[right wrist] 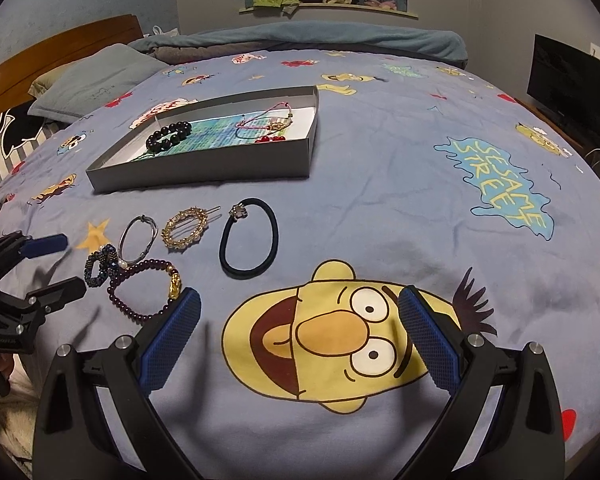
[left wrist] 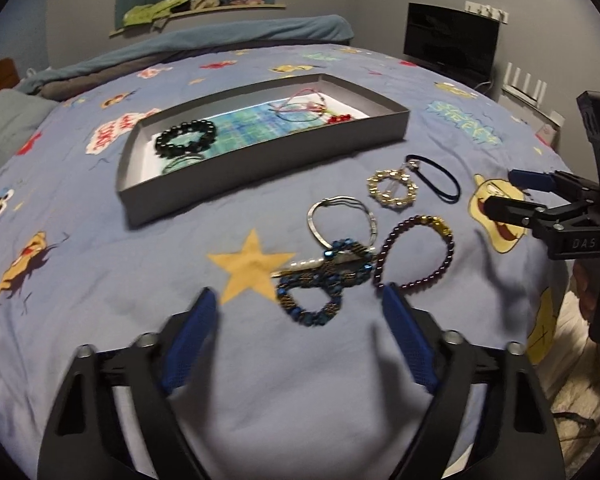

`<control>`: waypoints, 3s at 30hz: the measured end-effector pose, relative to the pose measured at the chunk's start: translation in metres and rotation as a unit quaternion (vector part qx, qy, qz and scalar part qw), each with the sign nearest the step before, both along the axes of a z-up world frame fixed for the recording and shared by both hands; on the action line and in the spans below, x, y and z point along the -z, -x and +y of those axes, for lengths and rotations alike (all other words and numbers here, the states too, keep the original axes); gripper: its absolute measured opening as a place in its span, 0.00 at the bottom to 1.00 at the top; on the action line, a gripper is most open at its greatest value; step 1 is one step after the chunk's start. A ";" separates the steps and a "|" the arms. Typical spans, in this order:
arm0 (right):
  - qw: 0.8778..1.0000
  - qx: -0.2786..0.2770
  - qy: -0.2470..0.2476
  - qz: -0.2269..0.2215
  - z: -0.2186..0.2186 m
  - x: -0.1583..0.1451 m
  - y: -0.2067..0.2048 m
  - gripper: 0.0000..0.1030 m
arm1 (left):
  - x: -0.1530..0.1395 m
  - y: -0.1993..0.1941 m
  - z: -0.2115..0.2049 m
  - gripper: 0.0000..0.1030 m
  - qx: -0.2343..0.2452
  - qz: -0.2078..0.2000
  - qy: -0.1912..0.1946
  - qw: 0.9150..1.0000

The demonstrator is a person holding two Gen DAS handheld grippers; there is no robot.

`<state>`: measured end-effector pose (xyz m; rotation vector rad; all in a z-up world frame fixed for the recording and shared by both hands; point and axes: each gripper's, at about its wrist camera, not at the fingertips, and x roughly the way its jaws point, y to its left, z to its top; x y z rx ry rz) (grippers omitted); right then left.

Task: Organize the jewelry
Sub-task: 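Move both tools back over the remaining bracelets, then grasp the blue beaded bracelet with the left tool, then grasp the dark red bead bracelet with the right tool, then carry both bracelets into the grey box and open both tools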

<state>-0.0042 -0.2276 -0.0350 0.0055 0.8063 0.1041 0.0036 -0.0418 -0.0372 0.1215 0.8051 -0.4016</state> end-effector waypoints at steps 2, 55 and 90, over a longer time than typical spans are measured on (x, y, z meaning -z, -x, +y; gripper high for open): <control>1.000 0.001 -0.003 0.002 -0.001 0.002 -0.001 0.95 | 0.002 -0.001 -0.001 0.62 0.005 0.009 0.008 1.000; 0.994 -0.098 -0.037 -0.012 0.057 -0.027 -0.011 0.06 | -0.069 0.008 0.043 0.08 -0.011 -0.071 0.013 0.997; 0.991 -0.094 -0.070 -0.070 0.078 -0.064 -0.146 0.06 | -0.082 -0.200 -0.004 0.08 0.038 -0.062 -0.030 0.997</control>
